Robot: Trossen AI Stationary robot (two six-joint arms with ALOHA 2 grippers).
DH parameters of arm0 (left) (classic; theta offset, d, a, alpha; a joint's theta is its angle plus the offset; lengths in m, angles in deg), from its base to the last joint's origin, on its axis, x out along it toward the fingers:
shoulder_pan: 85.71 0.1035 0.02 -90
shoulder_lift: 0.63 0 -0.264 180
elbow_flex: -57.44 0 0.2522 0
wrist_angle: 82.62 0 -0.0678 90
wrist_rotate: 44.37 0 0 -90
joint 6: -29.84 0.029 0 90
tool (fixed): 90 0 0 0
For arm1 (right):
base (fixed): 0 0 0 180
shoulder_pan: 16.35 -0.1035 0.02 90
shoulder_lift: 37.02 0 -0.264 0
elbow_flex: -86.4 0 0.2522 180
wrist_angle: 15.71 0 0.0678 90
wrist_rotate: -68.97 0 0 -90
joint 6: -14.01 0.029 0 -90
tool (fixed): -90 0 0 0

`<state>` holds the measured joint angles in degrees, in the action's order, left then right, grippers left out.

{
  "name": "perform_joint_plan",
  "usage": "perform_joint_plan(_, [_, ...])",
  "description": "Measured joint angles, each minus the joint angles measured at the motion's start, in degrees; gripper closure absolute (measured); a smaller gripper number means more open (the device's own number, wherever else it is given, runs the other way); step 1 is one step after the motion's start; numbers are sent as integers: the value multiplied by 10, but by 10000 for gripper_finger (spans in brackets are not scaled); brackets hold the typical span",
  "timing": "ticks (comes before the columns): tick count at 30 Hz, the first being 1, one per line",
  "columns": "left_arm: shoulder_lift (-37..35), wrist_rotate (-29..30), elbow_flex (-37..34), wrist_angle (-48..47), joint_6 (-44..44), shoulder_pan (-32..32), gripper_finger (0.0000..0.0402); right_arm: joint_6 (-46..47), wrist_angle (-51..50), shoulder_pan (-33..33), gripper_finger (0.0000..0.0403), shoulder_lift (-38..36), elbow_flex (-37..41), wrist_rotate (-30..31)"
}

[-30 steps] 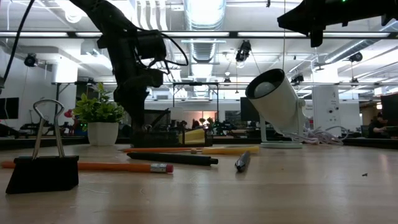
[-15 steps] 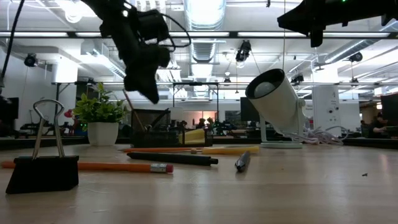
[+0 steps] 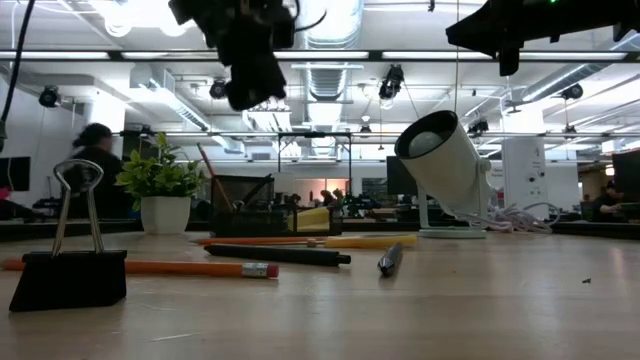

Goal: Pick and place office supplies into organizer
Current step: Put the blue eraser into the black desk organizer

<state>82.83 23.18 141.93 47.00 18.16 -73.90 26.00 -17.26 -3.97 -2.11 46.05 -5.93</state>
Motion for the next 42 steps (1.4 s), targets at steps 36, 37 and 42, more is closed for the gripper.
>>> perform_joint_plan(36, [0,17,1,35,-285,-189,342,0,0,0,344,0,0,-48])
perform_joint_plan(37, [0,16,1,40,-281,-190,342,0,0,0,344,0,0,-51])
perform_joint_plan(42, [0,-11,3,51,-285,-198,325,0,-1,0,344,0,0,-53])
